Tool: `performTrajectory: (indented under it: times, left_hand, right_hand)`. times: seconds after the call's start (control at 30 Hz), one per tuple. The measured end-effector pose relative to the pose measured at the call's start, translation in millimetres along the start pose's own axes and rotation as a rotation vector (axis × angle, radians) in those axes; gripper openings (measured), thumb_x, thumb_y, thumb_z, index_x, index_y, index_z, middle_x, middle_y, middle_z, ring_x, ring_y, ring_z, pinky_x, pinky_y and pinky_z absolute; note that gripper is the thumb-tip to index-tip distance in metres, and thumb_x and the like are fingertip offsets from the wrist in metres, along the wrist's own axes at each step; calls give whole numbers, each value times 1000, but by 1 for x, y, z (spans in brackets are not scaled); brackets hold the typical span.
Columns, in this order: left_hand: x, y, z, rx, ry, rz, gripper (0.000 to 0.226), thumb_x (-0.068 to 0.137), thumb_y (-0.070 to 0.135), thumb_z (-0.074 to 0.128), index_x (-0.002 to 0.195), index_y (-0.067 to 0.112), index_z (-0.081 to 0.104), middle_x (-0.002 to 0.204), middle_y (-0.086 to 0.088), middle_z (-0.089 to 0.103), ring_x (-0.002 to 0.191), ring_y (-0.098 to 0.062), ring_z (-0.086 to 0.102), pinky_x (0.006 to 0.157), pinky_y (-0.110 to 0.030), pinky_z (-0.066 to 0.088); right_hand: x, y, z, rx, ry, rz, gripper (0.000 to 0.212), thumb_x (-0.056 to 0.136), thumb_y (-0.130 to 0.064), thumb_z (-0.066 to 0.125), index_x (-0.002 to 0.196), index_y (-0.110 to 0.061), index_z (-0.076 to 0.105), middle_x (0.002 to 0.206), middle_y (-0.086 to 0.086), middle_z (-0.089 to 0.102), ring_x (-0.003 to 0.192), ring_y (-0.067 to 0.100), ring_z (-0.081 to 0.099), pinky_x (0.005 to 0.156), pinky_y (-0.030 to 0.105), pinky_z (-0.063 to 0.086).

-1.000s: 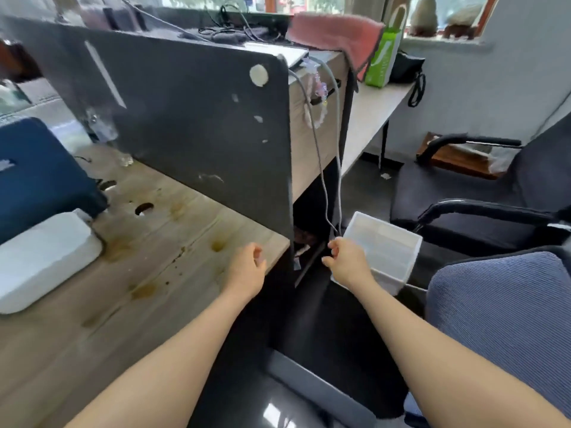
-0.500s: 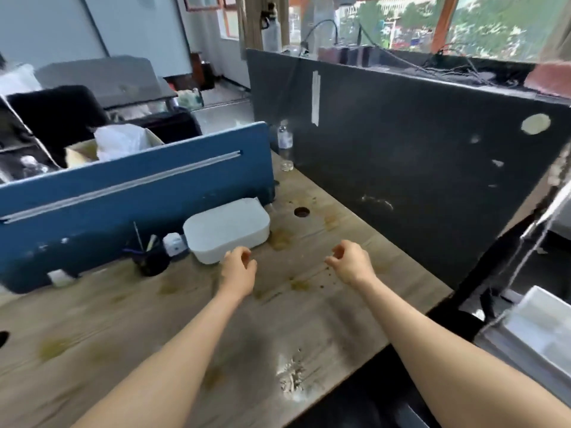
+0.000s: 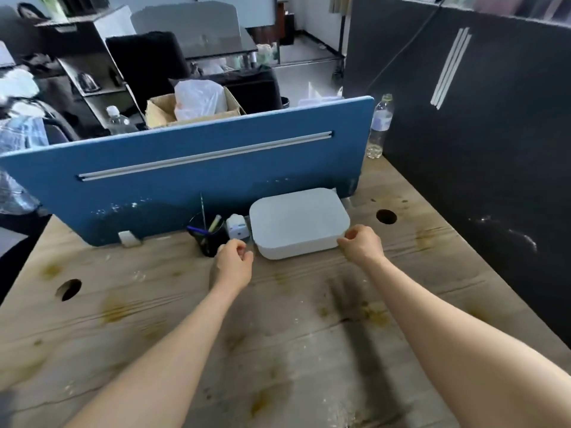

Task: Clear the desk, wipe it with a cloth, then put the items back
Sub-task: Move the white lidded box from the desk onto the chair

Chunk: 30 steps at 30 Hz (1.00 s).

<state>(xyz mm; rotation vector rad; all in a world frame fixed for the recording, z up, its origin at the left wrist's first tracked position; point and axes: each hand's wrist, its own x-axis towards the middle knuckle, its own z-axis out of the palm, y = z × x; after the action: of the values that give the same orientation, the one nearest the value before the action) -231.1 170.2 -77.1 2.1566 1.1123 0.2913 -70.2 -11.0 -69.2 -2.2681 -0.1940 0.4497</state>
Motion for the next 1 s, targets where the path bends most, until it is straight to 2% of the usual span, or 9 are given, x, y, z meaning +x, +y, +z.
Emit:
performTrajectory:
  times: [0.07,0.13,0.2,0.3,0.43,0.57,0.67,0.8,1.0]
  left_hand:
    - [13,-1,9,5,9,-45,25,94,21,53,117,11,54,115,-8,55,90,-17,54,78,-29,42]
    - [26,-1,20,18,8,-93,26,94,22,53,118,12,54,117,-7,54,89,-16,52,78,-29,42]
    - [40,0,35,18,3,-137,28,94,23,53,119,12,52,119,-7,53,91,-17,52,78,-29,41]
    - [59,8,57,-10,-4,-193,32,95,22,52,123,9,50,122,-9,52,100,-23,54,79,-29,39]
    - [75,18,77,-141,4,-281,32,94,17,53,122,2,48,116,-11,56,98,-25,54,75,-26,38]
    - [86,13,89,-258,-64,-326,41,93,13,53,133,5,44,129,-8,55,116,-26,52,88,-30,41]
    - [87,12,91,-333,-66,-367,45,92,8,52,136,9,43,132,-6,53,119,-25,50,97,-34,39]
    - [81,15,83,-358,-42,-402,41,91,5,54,131,7,47,129,-10,55,116,-27,51,97,-37,41]
    - [54,31,62,-340,-65,-305,40,90,3,56,129,4,45,128,-12,54,116,-28,51,92,-35,41]
  right_hand:
    - [27,1,6,24,-19,40,37,91,-20,60,124,-5,54,121,13,59,107,29,57,90,34,48]
    - [49,4,11,18,-31,65,41,92,-19,58,130,-3,49,128,14,55,115,31,54,94,35,44]
    - [73,8,16,15,-43,97,42,93,-18,56,131,-1,48,129,16,53,114,31,54,87,34,43]
    - [102,18,22,9,-34,132,36,93,-21,55,122,-1,52,121,16,55,102,31,57,73,29,43]
    - [125,31,29,40,-93,144,43,92,-28,55,125,-1,47,125,15,53,107,32,55,82,31,45]
    - [131,37,31,87,-165,153,42,93,-26,54,128,-5,46,126,11,56,111,28,54,82,27,42]
    - [129,39,30,177,-175,144,35,94,-21,53,127,-9,50,123,7,59,102,21,55,84,28,44]
    - [121,36,23,276,-166,151,29,93,-15,54,121,-7,57,116,7,63,95,19,56,84,30,47]
    - [79,37,-2,387,-84,158,25,92,-10,55,117,-5,58,100,2,60,90,19,56,81,30,49]
